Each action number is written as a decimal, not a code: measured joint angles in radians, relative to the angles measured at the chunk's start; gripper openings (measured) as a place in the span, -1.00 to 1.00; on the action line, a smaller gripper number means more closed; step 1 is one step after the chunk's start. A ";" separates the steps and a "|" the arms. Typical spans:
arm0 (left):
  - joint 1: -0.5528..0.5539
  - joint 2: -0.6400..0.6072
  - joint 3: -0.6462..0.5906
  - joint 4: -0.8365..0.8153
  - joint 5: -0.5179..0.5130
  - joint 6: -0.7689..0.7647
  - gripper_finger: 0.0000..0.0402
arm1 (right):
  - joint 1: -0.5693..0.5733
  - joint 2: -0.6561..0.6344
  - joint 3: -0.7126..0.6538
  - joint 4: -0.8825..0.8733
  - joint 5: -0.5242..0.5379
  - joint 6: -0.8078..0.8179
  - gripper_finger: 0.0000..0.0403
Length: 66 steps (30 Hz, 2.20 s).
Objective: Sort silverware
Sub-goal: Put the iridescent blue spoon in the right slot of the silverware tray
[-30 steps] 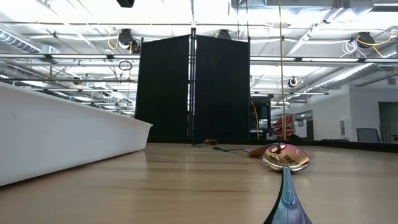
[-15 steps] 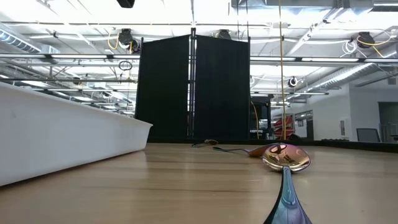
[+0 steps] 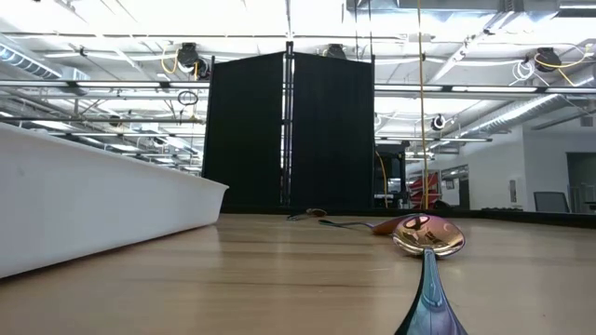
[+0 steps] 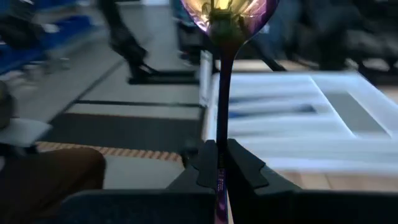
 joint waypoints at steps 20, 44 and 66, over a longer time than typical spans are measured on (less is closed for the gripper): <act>0.015 0.147 0.118 0.119 0.076 0.073 -0.09 | -0.215 0.000 0.000 0.176 -0.448 -0.246 -1.00; 0.017 0.147 0.118 0.090 0.120 0.103 -0.01 | -0.316 0.054 0.001 0.220 -0.570 -0.195 -1.00; 0.030 0.147 0.118 0.091 0.139 0.107 -0.93 | -0.315 0.055 0.001 0.229 -0.567 -0.195 -0.98</act>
